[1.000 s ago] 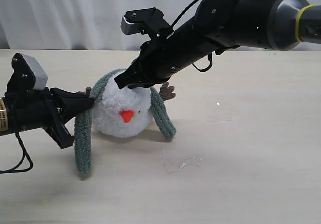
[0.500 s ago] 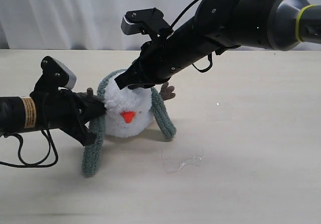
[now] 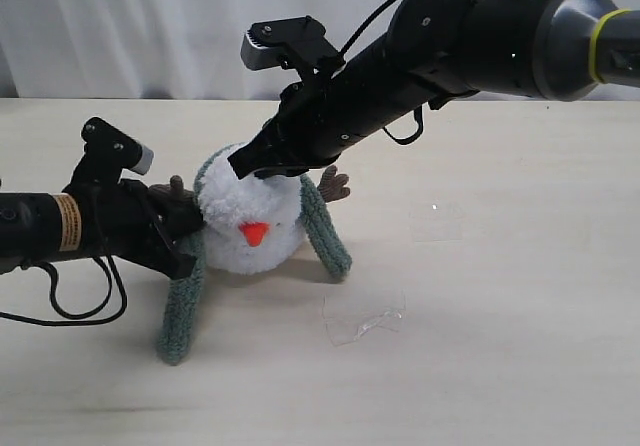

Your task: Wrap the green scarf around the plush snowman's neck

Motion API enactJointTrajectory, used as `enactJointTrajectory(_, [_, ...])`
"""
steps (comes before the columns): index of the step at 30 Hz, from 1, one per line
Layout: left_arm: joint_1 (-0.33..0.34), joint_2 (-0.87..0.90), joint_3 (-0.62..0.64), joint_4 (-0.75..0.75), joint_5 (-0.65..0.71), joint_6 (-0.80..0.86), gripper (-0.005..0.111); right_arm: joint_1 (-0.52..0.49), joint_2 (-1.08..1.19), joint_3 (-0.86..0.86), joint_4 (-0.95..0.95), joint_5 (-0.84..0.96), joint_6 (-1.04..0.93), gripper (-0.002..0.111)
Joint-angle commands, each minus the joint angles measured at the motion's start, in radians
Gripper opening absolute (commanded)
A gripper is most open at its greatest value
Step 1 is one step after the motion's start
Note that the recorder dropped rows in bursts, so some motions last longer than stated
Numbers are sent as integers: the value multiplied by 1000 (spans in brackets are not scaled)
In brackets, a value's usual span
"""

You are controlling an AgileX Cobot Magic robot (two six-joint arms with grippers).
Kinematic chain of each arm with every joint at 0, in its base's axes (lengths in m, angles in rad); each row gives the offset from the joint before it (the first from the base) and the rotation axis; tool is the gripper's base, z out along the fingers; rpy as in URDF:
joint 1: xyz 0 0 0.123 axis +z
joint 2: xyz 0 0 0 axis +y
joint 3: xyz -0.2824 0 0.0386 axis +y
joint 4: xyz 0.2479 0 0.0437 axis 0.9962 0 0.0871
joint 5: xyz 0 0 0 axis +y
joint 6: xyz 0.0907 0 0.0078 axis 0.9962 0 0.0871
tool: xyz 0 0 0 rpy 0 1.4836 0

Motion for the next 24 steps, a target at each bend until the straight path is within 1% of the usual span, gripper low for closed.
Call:
enactJointTrajectory(1, [-6,5,-7,38,-78,-23,0,-5,13,1,-19,15,-1,4])
enactJointTrajectory(4, [-6,5,-7,111,-105,-88,0,-5,13,1,-19,15,-1,4])
enactJointTrajectory(7, [-6,5,-7,133,-72,-139,0,-5,13,1,-19,12,-1,4])
enactJointTrajectory(10, [-6,5,-14,135,-50,-144,0,-5,13,1,-19,12,-1,4])
enactJointTrajectory(14, [-6,5,-17,161,-50,-152,0,-5,13,1,-19,10,-1,4])
enactJointTrajectory(19, [-6,5,-30,148,-66,-151,0,-5,13,1,-19,14,-1,4])
enactJointTrajectory(21, [-6,5,-29,148,-66,-151,4,-3,13,1,-19,18,-1,4])
enactJointTrajectory(23, [-6,5,-29,136,-66,-150,13,-3,13,1,-19,16,-1,4])
enactJointTrajectory(24, [-6,5,-29,123,-66,-145,19,-3,13,1,-19,16,-3,4])
